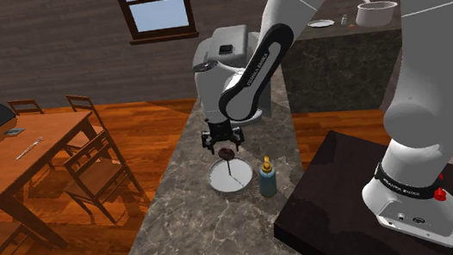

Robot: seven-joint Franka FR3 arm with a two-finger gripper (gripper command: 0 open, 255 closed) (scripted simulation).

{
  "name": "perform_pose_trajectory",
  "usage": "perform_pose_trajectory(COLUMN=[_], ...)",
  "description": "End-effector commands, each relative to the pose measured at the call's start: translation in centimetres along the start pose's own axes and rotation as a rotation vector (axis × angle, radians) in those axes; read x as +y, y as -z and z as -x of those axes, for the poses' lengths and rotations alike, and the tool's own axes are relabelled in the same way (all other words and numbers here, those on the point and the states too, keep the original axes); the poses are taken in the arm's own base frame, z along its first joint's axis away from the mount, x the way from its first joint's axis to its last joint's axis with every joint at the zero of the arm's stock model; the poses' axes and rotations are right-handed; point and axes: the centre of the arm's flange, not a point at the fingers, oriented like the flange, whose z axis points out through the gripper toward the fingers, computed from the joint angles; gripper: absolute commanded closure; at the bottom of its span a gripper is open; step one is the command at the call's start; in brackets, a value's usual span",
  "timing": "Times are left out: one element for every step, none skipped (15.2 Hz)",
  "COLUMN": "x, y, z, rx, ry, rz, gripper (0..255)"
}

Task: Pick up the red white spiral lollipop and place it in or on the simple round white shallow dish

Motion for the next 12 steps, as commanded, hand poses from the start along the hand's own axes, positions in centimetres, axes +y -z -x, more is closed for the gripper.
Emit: perform_pose_trajectory(x=[0.0, 0.0, 0.0, 0.0, 0.0, 0.0, 0.0, 0.0, 0.0, 0.0, 0.0, 0.0], y=[1.3, 2.6, 4.0, 5.0, 5.0, 5.0, 5.0, 5.0, 5.0, 5.0, 5.0, 5.0], z=[0.0, 0.0, 0.0, 0.0, 0.0, 0.0, 0.0, 0.0, 0.0, 0.0, 0.0, 0.0], rx=[0.000, 0.000, 0.000, 0.000, 0.000, 0.000, 0.000, 0.000, 0.000, 0.000, 0.000, 0.000], ry=[0.000, 0.000, 0.000, 0.000, 0.000, 0.000, 0.000, 0.000, 0.000, 0.000, 0.000, 0.000], rz=[0.000, 0.000, 0.000, 0.000, 0.000, 0.000, 0.000, 0.000, 0.000, 0.000, 0.000, 0.000], gripper=[0, 0, 0, 0, 0, 0, 0, 0, 0, 0, 0, 0])
